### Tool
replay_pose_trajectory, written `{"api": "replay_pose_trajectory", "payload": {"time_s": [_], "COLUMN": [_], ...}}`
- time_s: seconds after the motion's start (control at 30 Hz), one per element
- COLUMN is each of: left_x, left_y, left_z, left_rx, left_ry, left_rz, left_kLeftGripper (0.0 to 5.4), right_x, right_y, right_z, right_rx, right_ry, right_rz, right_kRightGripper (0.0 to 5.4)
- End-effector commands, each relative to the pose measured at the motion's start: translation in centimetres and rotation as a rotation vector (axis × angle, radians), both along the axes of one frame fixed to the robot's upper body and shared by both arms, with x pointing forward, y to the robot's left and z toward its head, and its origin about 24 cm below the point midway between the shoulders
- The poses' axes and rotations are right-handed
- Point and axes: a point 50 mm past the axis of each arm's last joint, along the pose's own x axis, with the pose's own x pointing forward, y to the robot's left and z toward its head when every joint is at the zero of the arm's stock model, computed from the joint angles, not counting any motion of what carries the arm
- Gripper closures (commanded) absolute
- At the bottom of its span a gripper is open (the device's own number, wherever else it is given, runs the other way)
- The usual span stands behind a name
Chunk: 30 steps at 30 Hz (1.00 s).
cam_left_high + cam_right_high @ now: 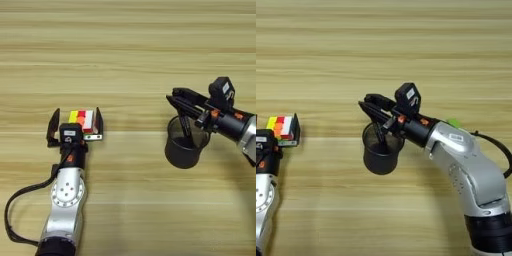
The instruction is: Move the objects on the table
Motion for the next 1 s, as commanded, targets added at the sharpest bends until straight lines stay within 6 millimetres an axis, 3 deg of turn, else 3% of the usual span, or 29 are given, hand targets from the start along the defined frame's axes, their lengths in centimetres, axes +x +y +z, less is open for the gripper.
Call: {"api": "replay_pose_trajectory", "payload": {"time_s": [0.03, 0.33, 0.53, 0.8, 1.0], "left_x": [0.2, 0.1, 0.1, 0.0, 0.0], "left_y": [-0.2, -0.1, -0.1, -0.1, -0.1], "left_z": [-0.1, -0.1, -0.1, -0.1, 0.0], "left_rx": [0.013, 0.013, 0.014, 0.013, 0.014], "left_ry": [0.013, 0.012, 0.012, 0.011, 0.011], "left_rz": [-0.003, -0.003, -0.003, -0.002, -0.003], "left_kLeftGripper": [0.00, 0.00, 0.00, 0.00, 0.00], "right_x": [0.3, 0.1, -0.1, 0.0, 0.5], "right_y": [-0.7, -3.1, -4.8, -6.8, -7.7], "right_z": [2.3, 5.8, 6.6, 4.5, 1.9], "right_rx": [0.024, 0.078, 0.089, 0.080, 0.073], "right_ry": [-0.083, -0.210, -0.233, -0.138, -0.021], "right_rz": [-0.024, -0.109, -0.180, -0.265, -0.313], "right_kRightGripper": [4.23, 4.23, 4.23, 4.23, 4.23]}}
